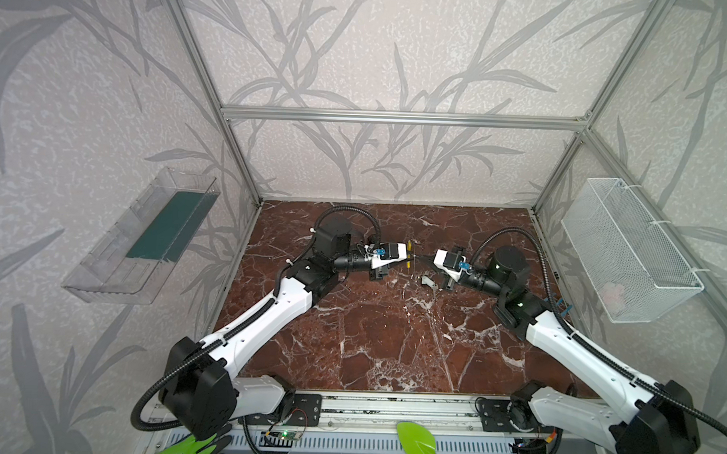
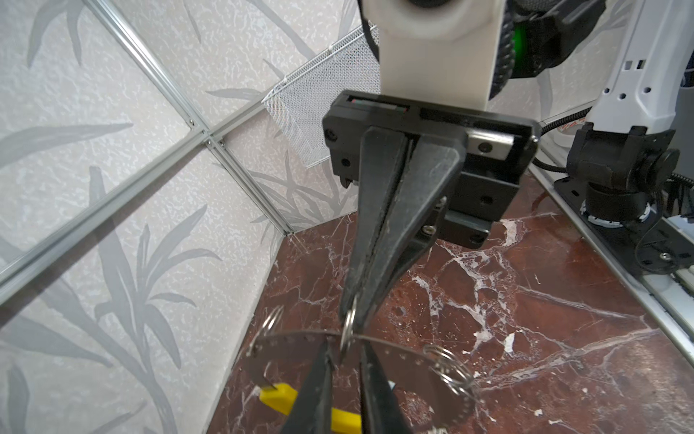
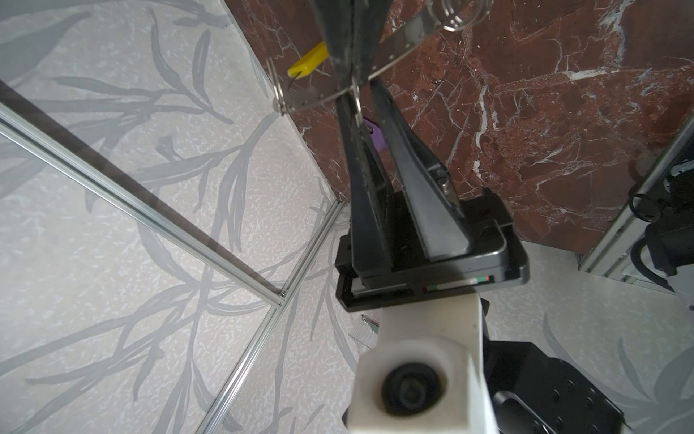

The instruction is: Put the keys on the keyring

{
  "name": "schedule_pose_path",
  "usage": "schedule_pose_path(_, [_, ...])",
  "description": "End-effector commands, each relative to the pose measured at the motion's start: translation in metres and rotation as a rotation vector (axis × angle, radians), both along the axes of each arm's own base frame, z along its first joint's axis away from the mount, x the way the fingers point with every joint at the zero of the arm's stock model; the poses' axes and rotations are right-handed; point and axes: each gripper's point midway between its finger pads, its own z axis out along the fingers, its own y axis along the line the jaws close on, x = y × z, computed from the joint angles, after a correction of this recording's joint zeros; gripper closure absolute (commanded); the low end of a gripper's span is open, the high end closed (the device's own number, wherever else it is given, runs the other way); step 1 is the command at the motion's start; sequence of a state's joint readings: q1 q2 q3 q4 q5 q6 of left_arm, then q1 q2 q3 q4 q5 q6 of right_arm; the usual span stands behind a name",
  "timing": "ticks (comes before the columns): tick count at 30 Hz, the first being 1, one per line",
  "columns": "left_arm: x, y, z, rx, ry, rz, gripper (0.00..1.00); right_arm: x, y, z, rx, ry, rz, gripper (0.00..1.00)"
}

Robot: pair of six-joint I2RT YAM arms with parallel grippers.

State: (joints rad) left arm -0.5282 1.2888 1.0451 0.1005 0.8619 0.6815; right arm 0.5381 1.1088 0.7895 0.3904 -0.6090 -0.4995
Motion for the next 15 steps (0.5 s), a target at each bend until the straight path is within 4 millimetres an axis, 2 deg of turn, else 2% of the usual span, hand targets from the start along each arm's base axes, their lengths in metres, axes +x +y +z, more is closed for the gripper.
schedule_pose_path(1, [-0.002,0.007,-0.002,0.043,-0.031,0.026,0.76,0.0,-0.005,0.004,-0.025,-0.102,-0.054,1.0])
schedule_pose_path(8, [-0.004,0.012,-0.007,0.099,-0.044,0.034,0.74,0.0,-0.003,-0.008,-0.132,-0.25,-0.108,1.0])
schedule_pose_path(15, [-0.009,0.011,-0.011,0.152,-0.057,0.01,0.74,-0.001,-0.002,-0.015,-0.18,-0.328,-0.127,1.0])
